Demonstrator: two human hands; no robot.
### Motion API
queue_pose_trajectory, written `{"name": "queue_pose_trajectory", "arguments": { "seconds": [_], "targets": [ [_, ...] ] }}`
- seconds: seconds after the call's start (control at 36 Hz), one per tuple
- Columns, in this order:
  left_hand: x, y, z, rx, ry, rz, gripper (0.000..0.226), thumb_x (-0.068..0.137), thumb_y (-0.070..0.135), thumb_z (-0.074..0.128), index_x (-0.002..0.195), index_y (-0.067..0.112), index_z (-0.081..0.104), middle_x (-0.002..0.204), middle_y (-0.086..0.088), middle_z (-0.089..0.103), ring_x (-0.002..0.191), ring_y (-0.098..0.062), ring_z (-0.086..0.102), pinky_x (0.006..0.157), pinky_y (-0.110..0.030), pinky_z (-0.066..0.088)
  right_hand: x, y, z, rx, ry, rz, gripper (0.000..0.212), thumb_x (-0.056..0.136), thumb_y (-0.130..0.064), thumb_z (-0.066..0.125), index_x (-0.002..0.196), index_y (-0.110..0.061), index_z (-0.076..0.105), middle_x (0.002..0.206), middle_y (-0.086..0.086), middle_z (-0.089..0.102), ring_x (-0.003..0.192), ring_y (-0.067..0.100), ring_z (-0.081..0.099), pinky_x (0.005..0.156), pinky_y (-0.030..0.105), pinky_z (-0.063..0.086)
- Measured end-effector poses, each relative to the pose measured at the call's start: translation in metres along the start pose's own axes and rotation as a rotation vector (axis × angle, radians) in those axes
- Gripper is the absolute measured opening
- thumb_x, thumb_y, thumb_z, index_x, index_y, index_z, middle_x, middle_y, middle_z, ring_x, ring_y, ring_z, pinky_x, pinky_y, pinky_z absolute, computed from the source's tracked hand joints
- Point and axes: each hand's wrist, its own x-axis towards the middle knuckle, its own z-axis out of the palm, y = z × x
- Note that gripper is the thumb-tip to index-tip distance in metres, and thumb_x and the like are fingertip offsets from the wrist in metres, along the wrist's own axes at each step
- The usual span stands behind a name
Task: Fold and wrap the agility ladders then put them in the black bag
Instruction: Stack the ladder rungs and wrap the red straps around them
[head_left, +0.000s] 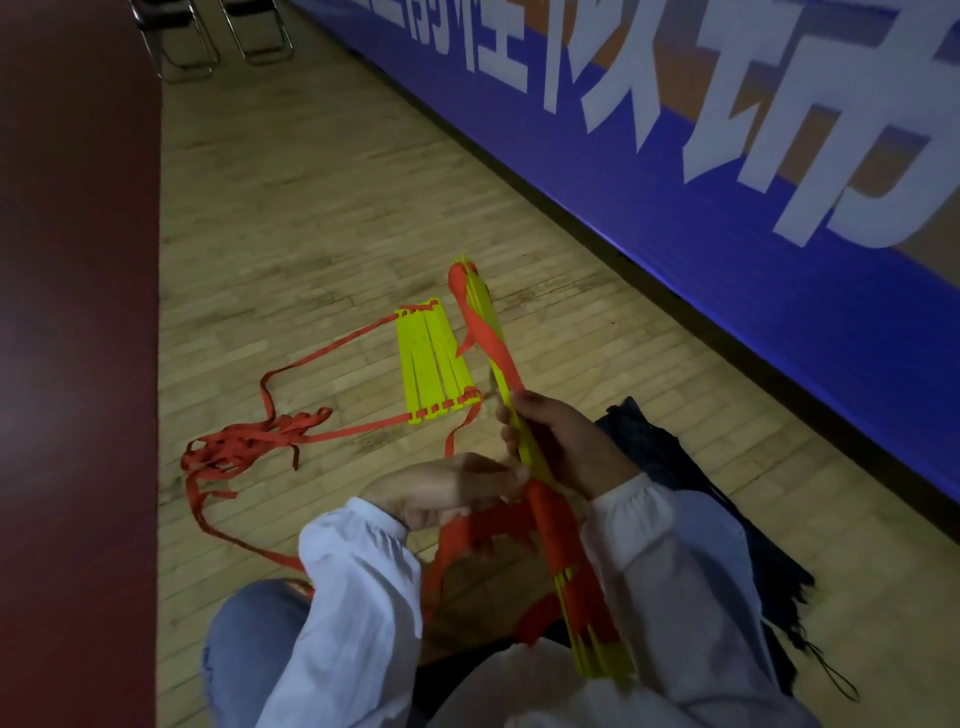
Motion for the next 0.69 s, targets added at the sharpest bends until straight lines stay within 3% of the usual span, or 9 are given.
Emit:
{"name": "queue_pose_trajectory", "arguments": {
  "seconds": [0.08, 0.22, 0.28, 0.33, 0.36, 0.47, 0.61, 0.69],
  "targets": [
    [0.001, 0.009, 0.000, -0.027, -0.039, 0.002, 0.004, 0.096, 0.012, 0.057, 0.093, 0.011, 0.059, 0.058, 0.010, 0.067, 0.052, -0.003, 0.065, 0.049, -0.016, 0.049, -0.004, -0.004, 0.001, -0.134, -0.020, -0.022, 0.018, 0.100, -0.015, 0.043, 0.087, -0.009, 0.054, 0.064, -0.001, 0.061, 0.050, 0.009, 0.059, 0.042, 0.021, 0.048],
    [-0.005, 0.020, -0.001, -0.048, -0.002, 0.012, 0.019, 0.097, 0.010, 0.053, 0.079, 0.015, 0.053, 0.047, 0.012, 0.062, 0.044, 0.001, 0.060, 0.045, -0.013, 0.046, -0.005, -0.002, 0.003, -0.181, -0.029, -0.071, 0.008, 0.098, -0.005, 0.045, 0.092, -0.008, 0.048, 0.074, 0.009, 0.056, 0.050, 0.014, 0.061, 0.045, 0.023, 0.052],
    [-0.020, 0.032, 0.005, 0.034, -0.064, 0.022, 0.034, 0.098, 0.015, 0.052, 0.065, 0.016, 0.059, 0.041, 0.007, 0.058, 0.037, -0.003, 0.056, 0.040, -0.016, 0.043, -0.006, -0.003, 0.003, -0.249, -0.040, -0.086, 0.003, 0.098, -0.004, 0.046, 0.099, -0.007, 0.047, 0.075, 0.011, 0.055, 0.052, 0.016, 0.062, 0.048, 0.025, 0.053],
    [-0.032, 0.041, 0.012, 0.137, -0.150, 0.054, 0.053, 0.095, 0.025, 0.055, 0.044, 0.013, 0.061, 0.039, 0.002, 0.054, 0.032, -0.009, 0.049, 0.037, -0.019, 0.039, -0.005, -0.003, 0.002, -0.336, -0.036, -0.113, 0.013, 0.098, -0.004, 0.048, 0.110, -0.007, 0.045, 0.076, 0.012, 0.056, 0.053, 0.017, 0.063, 0.050, 0.026, 0.052],
    [-0.036, 0.044, 0.015, 0.145, -0.173, 0.072, 0.052, 0.091, 0.028, 0.059, 0.042, 0.012, 0.062, 0.040, 0.000, 0.054, 0.032, -0.011, 0.047, 0.037, -0.020, 0.037, -0.003, -0.002, 0.001, -0.378, -0.028, -0.134, 0.019, 0.097, -0.003, 0.049, 0.115, -0.006, 0.045, 0.076, 0.012, 0.057, 0.053, 0.016, 0.063, 0.050, 0.026, 0.052],
    [-0.035, 0.040, 0.022, 0.138, -0.117, 0.143, 0.031, 0.087, 0.021, 0.067, 0.058, 0.012, 0.063, 0.045, -0.002, 0.053, 0.034, -0.012, 0.046, 0.037, -0.021, 0.035, 0.003, 0.002, -0.003, -0.511, -0.001, -0.217, 0.035, 0.095, 0.000, 0.052, 0.128, 0.001, 0.041, 0.075, 0.014, 0.059, 0.054, 0.015, 0.064, 0.051, 0.025, 0.053],
    [-0.032, 0.031, 0.029, 0.065, -0.051, 0.179, 0.010, 0.087, 0.012, 0.067, 0.079, 0.005, 0.066, 0.051, 0.000, 0.059, 0.035, -0.011, 0.047, 0.037, -0.020, 0.037, 0.009, 0.006, -0.005, -0.535, -0.016, -0.275, 0.034, 0.093, 0.002, 0.055, 0.124, -0.008, 0.046, 0.075, 0.013, 0.060, 0.059, 0.015, 0.063, 0.055, 0.024, 0.053],
    [-0.026, 0.024, 0.030, 0.003, -0.074, 0.189, 0.009, 0.091, 0.007, 0.060, 0.083, 0.005, 0.064, 0.051, 0.002, 0.060, 0.034, -0.008, 0.047, 0.037, -0.018, 0.037, 0.015, 0.011, -0.008, -0.577, 0.023, -0.288, 0.040, 0.092, -0.005, 0.060, 0.130, -0.009, 0.049, 0.089, 0.010, 0.065, 0.078, 0.017, 0.066, 0.065, 0.023, 0.054]
  ]
}}
